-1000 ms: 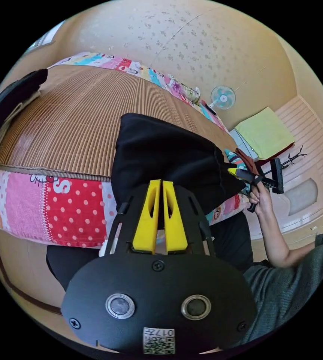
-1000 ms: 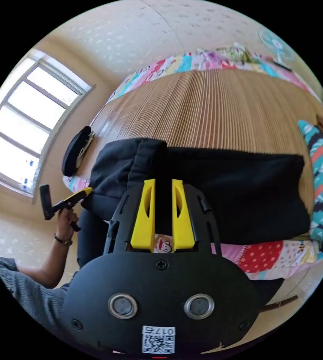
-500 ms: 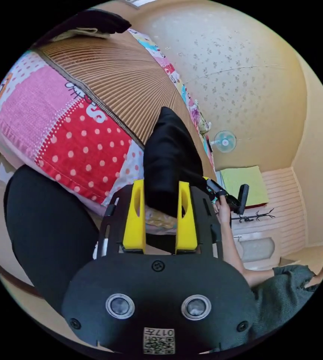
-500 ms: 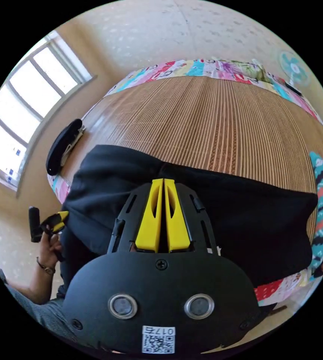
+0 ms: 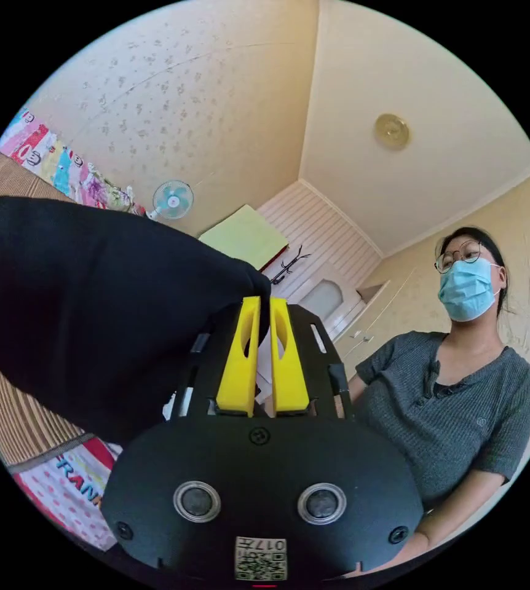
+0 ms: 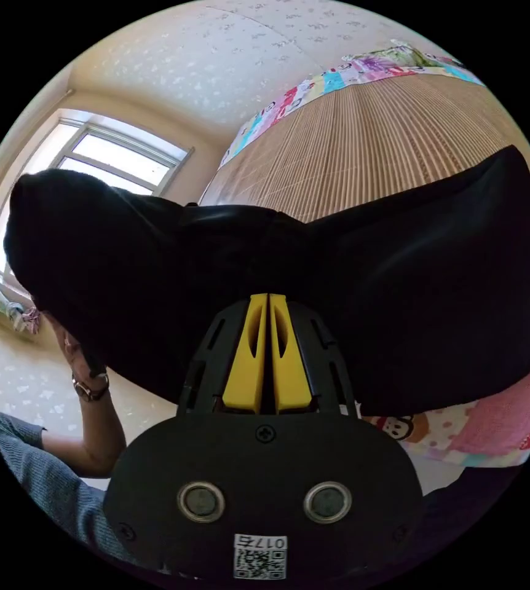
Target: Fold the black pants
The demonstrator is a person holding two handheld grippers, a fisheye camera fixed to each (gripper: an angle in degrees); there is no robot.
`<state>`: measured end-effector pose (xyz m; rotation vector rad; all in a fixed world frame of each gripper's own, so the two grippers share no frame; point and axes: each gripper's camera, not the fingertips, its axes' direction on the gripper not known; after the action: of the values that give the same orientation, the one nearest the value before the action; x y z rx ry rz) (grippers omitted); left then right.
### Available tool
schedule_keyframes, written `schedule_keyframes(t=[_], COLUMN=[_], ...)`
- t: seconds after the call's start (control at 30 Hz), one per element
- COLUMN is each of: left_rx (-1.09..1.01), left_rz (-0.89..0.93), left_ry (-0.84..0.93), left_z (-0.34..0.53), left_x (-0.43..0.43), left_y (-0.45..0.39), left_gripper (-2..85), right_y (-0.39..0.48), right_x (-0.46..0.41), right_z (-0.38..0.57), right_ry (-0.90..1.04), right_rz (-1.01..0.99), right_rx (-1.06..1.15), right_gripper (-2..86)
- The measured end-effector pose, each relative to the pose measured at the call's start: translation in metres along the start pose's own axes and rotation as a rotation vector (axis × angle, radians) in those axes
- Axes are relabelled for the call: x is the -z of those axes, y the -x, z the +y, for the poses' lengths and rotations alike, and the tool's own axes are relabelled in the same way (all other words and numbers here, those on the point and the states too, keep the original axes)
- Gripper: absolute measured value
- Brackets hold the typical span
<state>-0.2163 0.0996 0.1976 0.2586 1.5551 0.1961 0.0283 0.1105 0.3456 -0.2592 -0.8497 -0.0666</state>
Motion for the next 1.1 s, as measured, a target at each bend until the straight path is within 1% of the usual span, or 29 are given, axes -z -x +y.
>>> schedule_keyframes(t=[0.07,0.1,0.17,0.2,0.23,0.27,0.33,0.4,0.47,0.5,0.57,0.63,0.67,0.7,0.77,0.8,0.87,0.9,0.97,1.0,1.03,1.07,1.1], left_rx=[-0.066,-0.072,-0.028,-0.004,0.043,0.056,0.032,0.04,0.141,0.18,0.328,0.4,0.469,0.505,0.642,0.673,0.814,0.86,1.031,1.066,1.11,1.128,1.13], left_rz=[0.018,0.02,-0.006,-0.017,-0.036,-0.033,-0.067,-0.214,-0.455,-0.507,-0.72,-0.85,-0.857,-0.829,-0.608,-0.555,-0.345,-0.309,-0.071,-0.002,0.116,0.193,0.214], left_ry=[0.095,0.119,0.231,0.269,0.336,0.362,0.351,0.312,0.168,0.12,-0.011,-0.011,0.013,0.03,0.085,0.097,0.136,0.123,0.061,0.045,0.012,-0.007,-0.009], left_z=[-0.022,-0.025,-0.028,-0.027,-0.022,-0.015,-0.002,0.011,0.032,0.038,0.063,0.076,0.085,0.09,0.108,0.112,0.126,0.129,0.142,0.145,0.147,0.144,0.141], left_x=[-0.063,-0.08,-0.148,-0.164,-0.189,-0.201,-0.198,-0.176,-0.125,-0.111,-0.06,-0.042,-0.037,-0.038,-0.05,-0.055,-0.077,-0.078,-0.078,-0.079,-0.08,-0.08,-0.08], left_y=[-0.005,-0.005,0.006,0.011,0.02,0.024,0.025,0.027,0.037,0.041,0.054,0.064,0.076,0.083,0.116,0.124,0.156,0.163,0.19,0.196,0.201,0.203,0.202], left_gripper=[2.6,2.6,3.0,3.3,3.8,4.6,4.8,4.9,8.5,10.1,15.2,17.5,19.6,20.7,21.5,21.1,16.9,16.0,11.6,10.3,9.1,8.1,7.8], right_y=[-0.008,-0.012,-0.044,-0.055,-0.08,-0.106,-0.142,-0.172,-0.203,-0.209,-0.23,-0.244,-0.252,-0.256,-0.271,-0.274,-0.285,-0.287,-0.296,-0.298,-0.303,-0.307,-0.31], right_x=[0.017,0.024,0.056,0.064,0.083,0.103,0.134,0.161,0.189,0.195,0.214,0.223,0.226,0.226,0.225,0.224,0.221,0.221,0.226,0.228,0.231,0.232,0.231], right_z=[0.004,0.005,0.01,0.012,0.019,0.031,0.053,0.075,0.1,0.105,0.119,0.122,0.12,0.118,0.108,0.106,0.097,0.096,0.094,0.094,0.093,0.091,0.089], right_ry=[-0.046,-0.061,-0.086,-0.085,-0.086,-0.096,-0.116,-0.128,-0.135,-0.138,-0.178,-0.219,-0.243,-0.251,-0.253,-0.246,-0.214,-0.21,-0.206,-0.209,-0.205,-0.184,-0.171], right_rz=[-0.046,-0.046,0.014,0.038,0.082,0.116,0.113,0.115,0.085,0.076,0.03,-0.03,-0.082,-0.11,-0.226,-0.249,-0.302,-0.318,-0.386,-0.409,-0.463,-0.519,-0.546], right_rx=[0.021,0.019,-0.036,-0.061,-0.112,-0.162,-0.215,-0.272,-0.288,-0.293,-0.315,-0.332,-0.336,-0.337,-0.347,-0.349,-0.377,-0.379,-0.393,-0.392,-0.382,-0.377,-0.376], right_gripper=[0.4,0.4,0.4,0.5,0.5,0.5,0.6,0.8,0.8,0.9,1.2,1.8,2.6,3.0,5.0,5.6,7.8,8.4,11.0,11.6,13.0,14.6,15.5])
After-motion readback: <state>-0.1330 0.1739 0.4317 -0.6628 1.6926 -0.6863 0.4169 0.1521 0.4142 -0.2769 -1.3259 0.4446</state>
